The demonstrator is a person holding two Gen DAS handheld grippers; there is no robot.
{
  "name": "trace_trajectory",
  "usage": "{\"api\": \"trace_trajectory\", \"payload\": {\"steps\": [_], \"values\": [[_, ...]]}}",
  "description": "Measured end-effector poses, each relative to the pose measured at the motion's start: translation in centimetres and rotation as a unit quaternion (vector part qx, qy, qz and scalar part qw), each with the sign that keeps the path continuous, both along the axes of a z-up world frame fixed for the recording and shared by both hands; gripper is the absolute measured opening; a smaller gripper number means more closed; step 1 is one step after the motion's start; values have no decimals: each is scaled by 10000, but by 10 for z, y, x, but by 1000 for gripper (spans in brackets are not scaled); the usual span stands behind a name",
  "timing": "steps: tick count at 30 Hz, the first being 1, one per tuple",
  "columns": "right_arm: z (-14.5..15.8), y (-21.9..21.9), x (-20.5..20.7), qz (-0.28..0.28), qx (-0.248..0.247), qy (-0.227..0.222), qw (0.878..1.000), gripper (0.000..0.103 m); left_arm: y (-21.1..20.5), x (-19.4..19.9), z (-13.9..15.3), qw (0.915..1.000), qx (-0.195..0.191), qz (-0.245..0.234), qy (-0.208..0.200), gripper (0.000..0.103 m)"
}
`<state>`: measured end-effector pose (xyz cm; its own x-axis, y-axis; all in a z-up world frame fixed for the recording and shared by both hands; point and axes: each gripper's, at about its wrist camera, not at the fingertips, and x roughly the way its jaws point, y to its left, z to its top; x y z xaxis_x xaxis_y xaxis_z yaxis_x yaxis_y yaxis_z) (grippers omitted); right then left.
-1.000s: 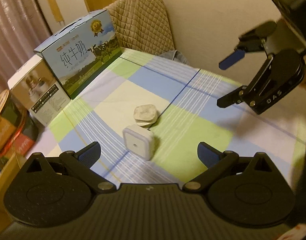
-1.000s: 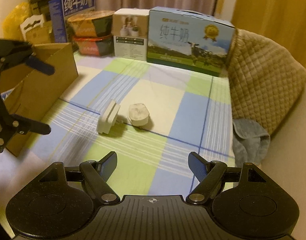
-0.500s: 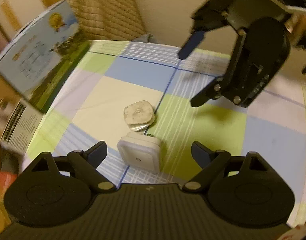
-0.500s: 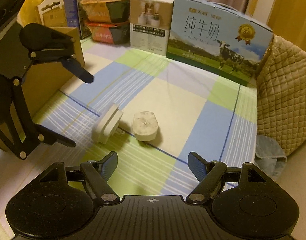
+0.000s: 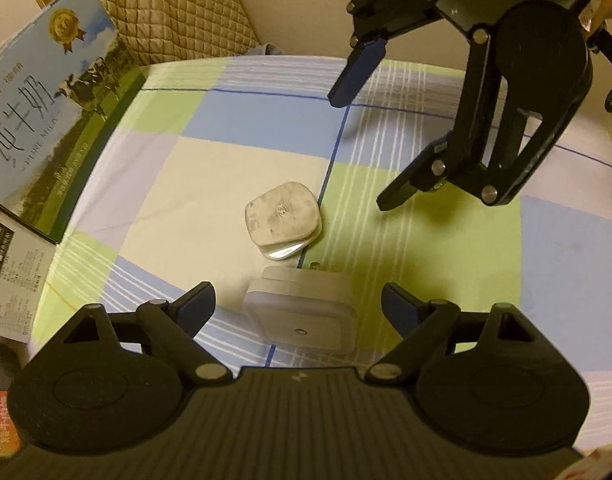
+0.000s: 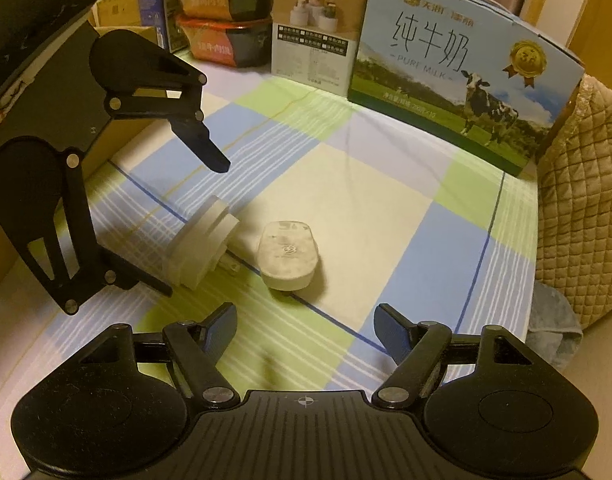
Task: Organize rigid objects
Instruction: 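Grasp the white night-light with the left tool while the right tool grasps the white plug, then lift the night-light with the left tool while the right tool lifts the plug, carrying both over the box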
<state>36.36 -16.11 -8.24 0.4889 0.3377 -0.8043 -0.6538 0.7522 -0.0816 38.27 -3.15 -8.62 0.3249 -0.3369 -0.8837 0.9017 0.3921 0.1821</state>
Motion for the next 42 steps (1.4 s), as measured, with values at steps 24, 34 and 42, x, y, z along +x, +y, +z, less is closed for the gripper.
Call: {"api": "trace_trajectory", "payload": {"steps": [24, 34, 42], "values": [[-28, 31, 43, 47, 211, 201, 9996, 68, 23, 19, 16, 9911, 53, 1333, 52, 62], [-33, 41, 44, -207, 29, 121, 9997, 44, 31, 13, 21, 9847, -50, 1741, 69, 62], [-6, 33, 11, -735, 238, 158, 9969, 36, 25, -8, 44, 9793, -244, 2009, 18, 62]]}}
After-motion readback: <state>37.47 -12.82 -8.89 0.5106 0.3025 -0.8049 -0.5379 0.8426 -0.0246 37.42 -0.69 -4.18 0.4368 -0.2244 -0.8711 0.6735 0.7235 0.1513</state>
